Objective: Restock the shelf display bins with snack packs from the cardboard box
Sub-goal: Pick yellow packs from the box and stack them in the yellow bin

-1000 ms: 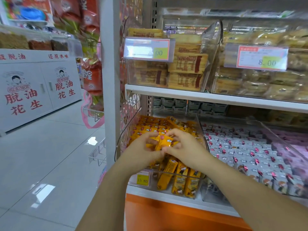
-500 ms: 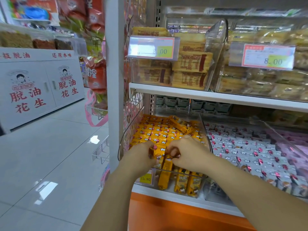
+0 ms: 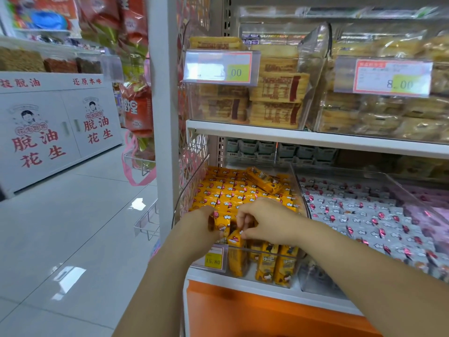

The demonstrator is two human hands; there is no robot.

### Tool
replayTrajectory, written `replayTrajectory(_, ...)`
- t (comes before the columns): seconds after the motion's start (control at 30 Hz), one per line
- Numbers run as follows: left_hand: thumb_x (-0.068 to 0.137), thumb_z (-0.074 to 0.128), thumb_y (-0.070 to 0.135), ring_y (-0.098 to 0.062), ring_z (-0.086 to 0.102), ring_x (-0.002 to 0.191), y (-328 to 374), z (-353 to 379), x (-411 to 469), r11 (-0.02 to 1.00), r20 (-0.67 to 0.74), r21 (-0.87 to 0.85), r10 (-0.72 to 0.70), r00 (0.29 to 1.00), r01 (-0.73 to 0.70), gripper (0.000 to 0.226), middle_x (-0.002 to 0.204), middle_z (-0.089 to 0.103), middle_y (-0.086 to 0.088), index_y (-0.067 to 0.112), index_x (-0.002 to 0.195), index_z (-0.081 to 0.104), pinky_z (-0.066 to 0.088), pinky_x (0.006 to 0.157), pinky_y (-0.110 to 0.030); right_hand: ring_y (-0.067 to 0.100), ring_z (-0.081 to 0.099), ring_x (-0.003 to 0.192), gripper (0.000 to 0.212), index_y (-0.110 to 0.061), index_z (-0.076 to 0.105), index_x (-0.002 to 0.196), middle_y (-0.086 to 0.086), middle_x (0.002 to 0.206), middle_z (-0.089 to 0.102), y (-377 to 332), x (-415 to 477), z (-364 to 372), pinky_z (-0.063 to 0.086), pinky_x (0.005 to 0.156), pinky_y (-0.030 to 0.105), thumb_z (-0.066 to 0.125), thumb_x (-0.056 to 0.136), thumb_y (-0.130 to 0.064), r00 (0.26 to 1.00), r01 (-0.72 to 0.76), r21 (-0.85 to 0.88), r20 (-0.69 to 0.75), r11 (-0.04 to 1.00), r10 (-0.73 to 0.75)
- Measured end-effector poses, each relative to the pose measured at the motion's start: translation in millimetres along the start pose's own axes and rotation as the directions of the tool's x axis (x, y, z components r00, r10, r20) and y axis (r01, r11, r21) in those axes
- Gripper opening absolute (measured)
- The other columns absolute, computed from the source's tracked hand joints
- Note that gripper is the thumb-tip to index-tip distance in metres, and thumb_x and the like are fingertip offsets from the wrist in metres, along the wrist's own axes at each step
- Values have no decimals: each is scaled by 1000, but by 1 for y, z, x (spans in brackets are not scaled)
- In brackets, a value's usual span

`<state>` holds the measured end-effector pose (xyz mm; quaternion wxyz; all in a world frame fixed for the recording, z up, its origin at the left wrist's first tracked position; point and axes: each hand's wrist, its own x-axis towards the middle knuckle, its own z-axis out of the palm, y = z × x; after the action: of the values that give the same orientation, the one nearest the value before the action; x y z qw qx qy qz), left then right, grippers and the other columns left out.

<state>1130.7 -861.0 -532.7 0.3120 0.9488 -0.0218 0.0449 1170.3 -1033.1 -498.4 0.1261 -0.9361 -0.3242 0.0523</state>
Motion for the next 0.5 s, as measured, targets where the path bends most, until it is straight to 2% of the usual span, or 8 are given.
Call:
replayTrajectory(0.13,89,65,25,-12,48,73,5,5,4,1000,32,15,26,999,-26,29,73,49,12,29,77,39,34,57,-22,-2,54,80,17,-36,57,79,-14,82,64,2,-5,-8,34,93,30,67,86,-25,996,-79,13,-42,997,79)
replayTrajectory(0.2,90,64,25,-11,46,72,7,6,6,999,55,30,26,998,-28,31,73,46,13,29,75,37,32,55,-20,-1,55,80,18,-34,57,75,-14,79,64,3,-9,-10,33,83,25,65,85,-22,986,-137,24,-95,990,139)
replayTrajectory(0.3,90,64,27,-13,48,75,9,5,7,999,90,41,7,996,-11,28,76,48,9,27,76,40,36,61,-24,5,58,71,20,-29,59,69,-10,71,62,6,-13,-13,46,70,24,67,79,-15,941,-227,217,-203,949,271)
replayTrajectory(0.33,90,65,27,-15,50,77,10,5,7,999,97,43,9,995,-13,25,79,50,8,26,79,42,38,66,-26,7,58,72,19,-28,59,68,-11,70,61,5,-15,-13,50,73,27,68,79,-15,927,-259,251,-206,933,313)
replayTrajectory(0.37,90,65,26,-16,51,80,10,5,7,999,104,31,11,994,-14,20,83,52,7,24,84,46,40,69,-27,8,59,77,18,-27,59,67,-12,70,60,6,-15,-11,50,82,30,69,79,-18,922,-293,217,-194,931,335)
replayTrajectory(0.4,90,65,25,-17,53,83,12,5,7,1000,113,5,14,993,-15,15,88,55,6,21,92,51,42,71,-27,9,59,83,18,-28,59,66,-13,72,60,7,-15,-7,45,95,35,68,79,-21,922,-323,129,-179,938,343)
replayTrajectory(0.43,89,65,24,-17,54,85,13,6,7,1000,130,-28,14,991,-11,18,92,58,5,18,103,55,44,72,-27,11,58,91,19,-29,58,65,-13,75,61,6,-14,-4,36,104,39,67,80,-25,926,-339,26,-165,941,338)
replayTrajectory(0.5,89,66,26,-14,55,85,15,10,7,998,164,-59,17,986,-7,34,93,59,5,19,121,54,46,71,-25,14,52,102,20,-30,57,65,-13,83,62,3,-14,0,28,107,41,65,83,-30,932,-343,-100,-159,934,326)
